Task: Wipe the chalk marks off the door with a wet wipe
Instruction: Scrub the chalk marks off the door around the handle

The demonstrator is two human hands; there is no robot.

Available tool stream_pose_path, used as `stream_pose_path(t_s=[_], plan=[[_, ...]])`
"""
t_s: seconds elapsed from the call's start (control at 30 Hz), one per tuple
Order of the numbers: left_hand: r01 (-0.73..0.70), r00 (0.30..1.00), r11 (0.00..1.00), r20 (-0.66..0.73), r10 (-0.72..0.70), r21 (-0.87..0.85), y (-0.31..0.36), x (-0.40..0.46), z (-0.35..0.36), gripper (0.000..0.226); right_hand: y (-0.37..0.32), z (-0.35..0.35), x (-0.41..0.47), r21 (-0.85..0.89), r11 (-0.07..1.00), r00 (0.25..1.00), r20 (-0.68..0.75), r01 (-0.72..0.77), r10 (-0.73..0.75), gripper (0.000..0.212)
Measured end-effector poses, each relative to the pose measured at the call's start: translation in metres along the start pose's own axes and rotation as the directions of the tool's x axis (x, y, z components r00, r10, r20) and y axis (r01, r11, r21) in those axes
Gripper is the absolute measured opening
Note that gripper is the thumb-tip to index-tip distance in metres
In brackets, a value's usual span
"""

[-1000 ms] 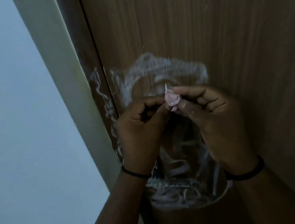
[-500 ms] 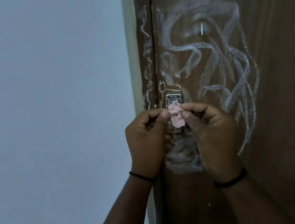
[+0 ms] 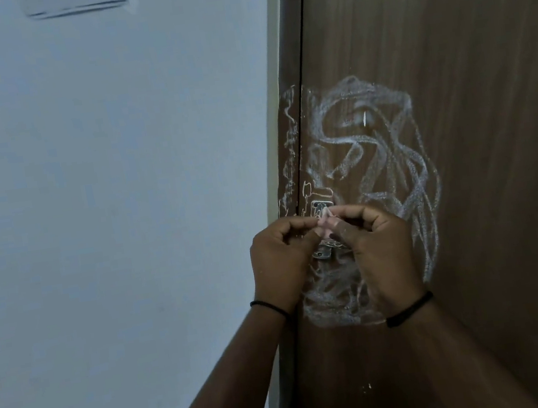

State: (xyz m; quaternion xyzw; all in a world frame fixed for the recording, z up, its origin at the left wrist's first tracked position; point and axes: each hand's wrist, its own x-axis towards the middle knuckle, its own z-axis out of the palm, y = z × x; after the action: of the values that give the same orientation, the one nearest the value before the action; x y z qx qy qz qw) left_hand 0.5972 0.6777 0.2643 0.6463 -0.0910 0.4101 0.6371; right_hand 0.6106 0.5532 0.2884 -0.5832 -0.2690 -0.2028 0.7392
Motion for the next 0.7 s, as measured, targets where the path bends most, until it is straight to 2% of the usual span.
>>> stream_pose_path(t_s=[0.07,0.17,0.23,0.33,0.4,0.47,0.57,0.7], plan=[[0.017,1.000,1.000,-0.015,-0.017,0.005,-0.005,0.003,0.000,0.008,0.006,0.002,0.004,-0.010,1.000,1.000,-0.016,-0.023,0.023,0.018],[0.016,1.000,1.000,0.005,-0.016,0.013,-0.013,0.009,0.003,0.009,0.017,0.005,0.008,-0.056,0.997,0.996,0.061,-0.058,0.061,0.019],[0.005,0.999,1.000,0.042,-0.006,0.026,-0.019,0.016,0.005,0.012,0.025,0.005,0.011,-0.129,0.991,0.997,0.077,-0.020,0.030,0.020],[0.012,0.995,0.999,0.095,-0.016,0.044,-0.029,0.026,0.007,0.017,0.032,0.000,0.027,-0.232,0.972,0.999,-0.005,0.039,-0.042,0.021],[0.042,0.997,0.993,0.064,-0.050,0.108,-0.038,0.033,0.010,0.017,0.036,-0.004,0.044,-0.307,0.951,0.995,-0.079,0.037,-0.065,0.021],[0.083,0.996,0.984,0.008,-0.086,0.155,-0.045,0.039,0.013,0.018,0.040,-0.009,0.063,-0.474,0.878,0.987,-0.096,0.072,-0.132,0.016],[0.099,0.995,0.972,-0.012,-0.099,0.214,-0.052,0.044,0.017,0.018,0.048,-0.009,0.086,-0.715,0.678,0.974,0.014,0.167,-0.225,0.010],[0.108,0.994,0.962,-0.039,-0.101,0.251,-0.059,0.048,0.019,0.018,0.053,0.000,0.096,-0.828,0.462,0.935,0.190,0.317,-0.301,0.014]])
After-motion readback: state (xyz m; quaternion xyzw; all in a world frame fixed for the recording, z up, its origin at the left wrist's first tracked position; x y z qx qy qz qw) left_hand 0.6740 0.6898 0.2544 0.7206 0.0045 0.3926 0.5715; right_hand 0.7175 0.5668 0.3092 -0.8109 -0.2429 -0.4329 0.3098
